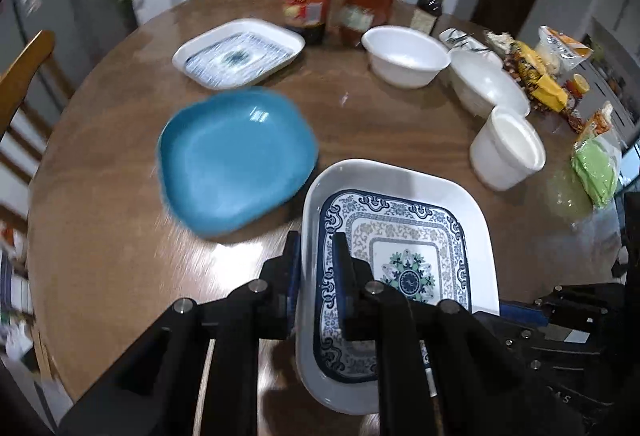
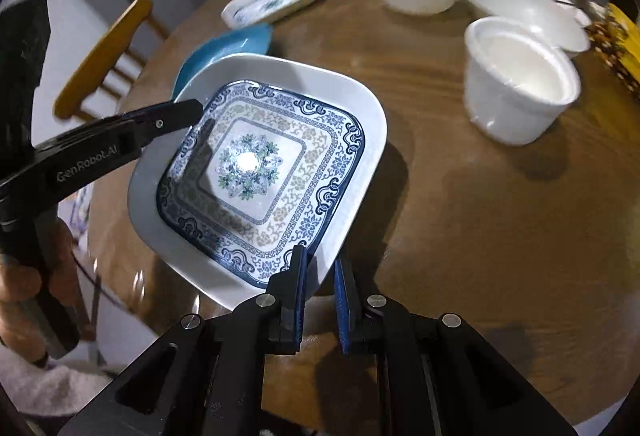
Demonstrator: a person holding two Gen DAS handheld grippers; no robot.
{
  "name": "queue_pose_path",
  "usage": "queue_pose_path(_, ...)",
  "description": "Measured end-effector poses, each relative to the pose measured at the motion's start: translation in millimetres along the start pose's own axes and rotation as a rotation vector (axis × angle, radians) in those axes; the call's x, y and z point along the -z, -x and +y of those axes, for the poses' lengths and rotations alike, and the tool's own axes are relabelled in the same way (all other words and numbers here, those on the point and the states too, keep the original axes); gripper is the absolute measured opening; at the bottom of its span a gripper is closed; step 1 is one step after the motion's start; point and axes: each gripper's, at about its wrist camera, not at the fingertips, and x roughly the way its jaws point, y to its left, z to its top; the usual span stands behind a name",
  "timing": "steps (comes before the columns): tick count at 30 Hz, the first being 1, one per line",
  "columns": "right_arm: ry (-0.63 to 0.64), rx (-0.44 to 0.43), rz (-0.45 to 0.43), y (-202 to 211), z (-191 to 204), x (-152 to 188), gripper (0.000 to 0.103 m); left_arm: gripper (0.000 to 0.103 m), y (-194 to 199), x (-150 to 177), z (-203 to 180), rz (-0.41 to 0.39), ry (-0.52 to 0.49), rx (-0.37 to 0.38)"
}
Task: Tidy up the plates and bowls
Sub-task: 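Lift the patterned plate with the right gripper and carry it over the blue plate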
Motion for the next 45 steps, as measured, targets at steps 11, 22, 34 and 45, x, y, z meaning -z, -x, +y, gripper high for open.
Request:
queue_pose_path(11, 0.144, -0.067, 0.038, -34.7, 46.6, -13.5, 0.015, 0.012, -17.2, 37.0, 62.7, 0.104, 0.215, -0.072)
queue_pose_path(22, 0.111, -0.050, -0.032, -49.5, 45.2, -41.2, 0.015, 0.013, -39.0, 2.1, 69.3, 0.066, 0.158, -0.098)
queue_pose_path(34, 0.075, -0.045, -0.052, -29.9, 18.3, -44.9, 0.027, 0.068, -30.1, -8.2, 78.4, 0.035, 0.117, -0.130)
queue_pose_path(45, -0.098, -0.168, -0.118, -2.4, -8.8, -78.2, 0.060, 0.095, -9.4, -37.4, 91.6, -0.020, 0.074, -0.155)
